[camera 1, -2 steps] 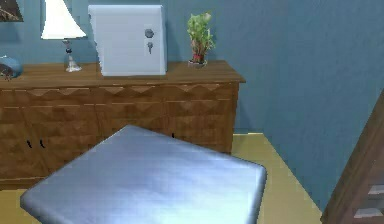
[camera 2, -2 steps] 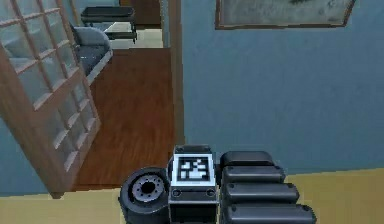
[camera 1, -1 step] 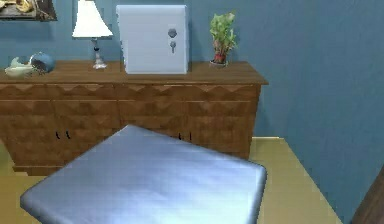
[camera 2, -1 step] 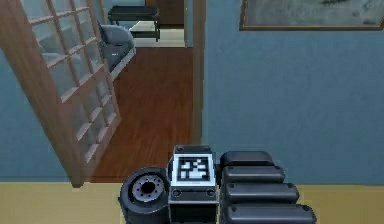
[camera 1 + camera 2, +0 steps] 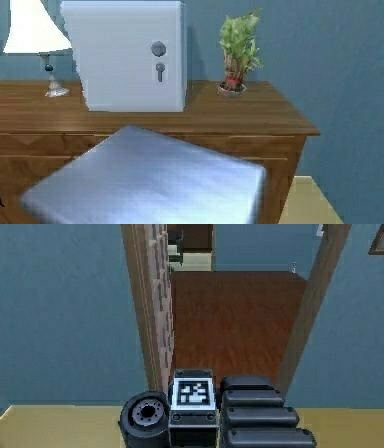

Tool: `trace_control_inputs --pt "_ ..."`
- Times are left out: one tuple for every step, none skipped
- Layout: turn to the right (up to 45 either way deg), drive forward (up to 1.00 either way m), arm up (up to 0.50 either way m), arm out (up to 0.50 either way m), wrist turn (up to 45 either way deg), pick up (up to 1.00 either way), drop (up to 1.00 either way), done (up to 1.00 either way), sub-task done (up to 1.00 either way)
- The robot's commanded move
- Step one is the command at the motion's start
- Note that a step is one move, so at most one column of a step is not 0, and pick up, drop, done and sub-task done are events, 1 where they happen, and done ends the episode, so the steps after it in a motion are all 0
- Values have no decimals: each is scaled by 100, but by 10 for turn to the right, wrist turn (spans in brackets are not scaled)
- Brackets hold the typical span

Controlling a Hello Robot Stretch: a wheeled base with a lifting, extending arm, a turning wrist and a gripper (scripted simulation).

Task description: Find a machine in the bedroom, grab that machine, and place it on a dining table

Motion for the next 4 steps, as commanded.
trace_control_inputs --pt "-390 0 0 0 0 0 0 0 0" --pt "0 45 0 0 0 0 0 0 0" --pt "450 0 0 0 0 0 0 0 0" --pt "450 0 0 0 0 0 0 0 0"
